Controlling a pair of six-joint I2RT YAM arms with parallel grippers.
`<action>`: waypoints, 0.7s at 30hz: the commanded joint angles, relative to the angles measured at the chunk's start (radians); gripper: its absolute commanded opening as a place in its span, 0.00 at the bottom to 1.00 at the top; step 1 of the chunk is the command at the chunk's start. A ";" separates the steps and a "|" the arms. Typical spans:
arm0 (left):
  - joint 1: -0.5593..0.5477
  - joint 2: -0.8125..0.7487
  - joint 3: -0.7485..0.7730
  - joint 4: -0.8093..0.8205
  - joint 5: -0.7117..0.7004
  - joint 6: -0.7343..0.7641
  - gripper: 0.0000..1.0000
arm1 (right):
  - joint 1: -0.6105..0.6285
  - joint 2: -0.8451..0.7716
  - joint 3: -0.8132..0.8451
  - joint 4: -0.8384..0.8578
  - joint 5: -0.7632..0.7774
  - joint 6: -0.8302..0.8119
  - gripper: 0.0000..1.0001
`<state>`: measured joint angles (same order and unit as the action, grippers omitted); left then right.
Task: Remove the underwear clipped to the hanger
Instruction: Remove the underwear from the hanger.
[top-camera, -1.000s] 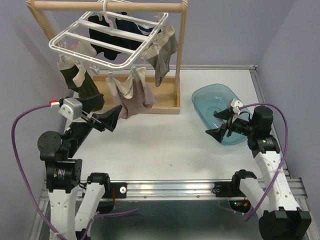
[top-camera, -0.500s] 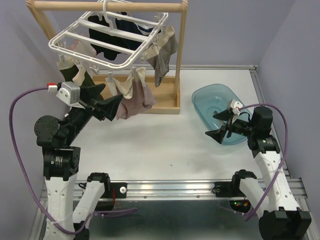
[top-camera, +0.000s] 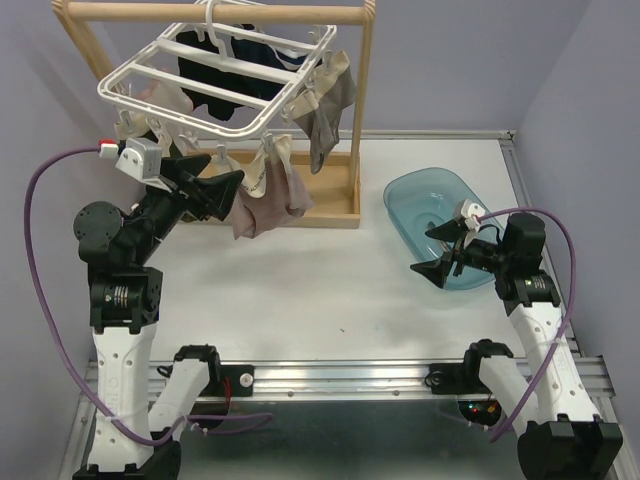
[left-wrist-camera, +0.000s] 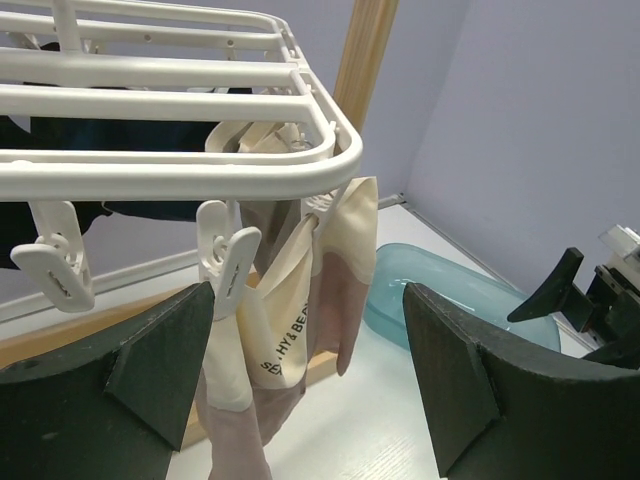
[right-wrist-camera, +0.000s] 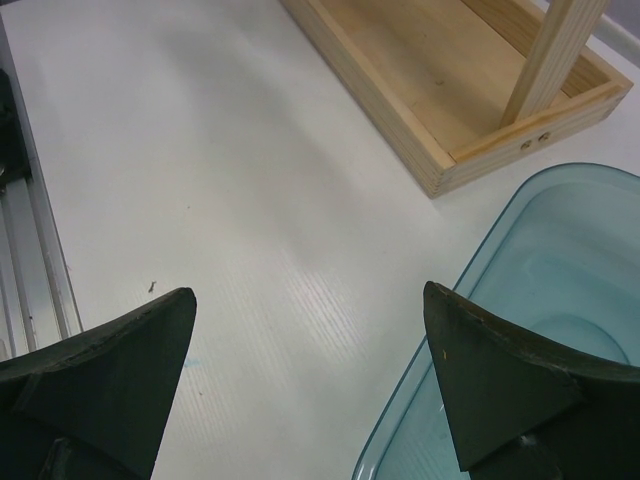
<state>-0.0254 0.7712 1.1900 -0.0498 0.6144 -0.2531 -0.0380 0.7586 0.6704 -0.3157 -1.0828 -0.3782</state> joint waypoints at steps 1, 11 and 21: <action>0.048 0.005 0.042 0.054 0.048 -0.021 0.87 | 0.001 -0.018 0.035 -0.011 -0.032 -0.016 1.00; 0.134 0.037 0.040 0.120 0.186 -0.061 0.86 | 0.001 -0.016 0.037 -0.017 -0.068 -0.019 1.00; 0.200 0.094 0.023 0.228 0.332 -0.170 0.85 | 0.001 -0.028 0.038 -0.026 -0.078 -0.025 1.00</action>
<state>0.1524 0.8566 1.1904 0.0830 0.8680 -0.3672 -0.0380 0.7456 0.6704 -0.3374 -1.1297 -0.3904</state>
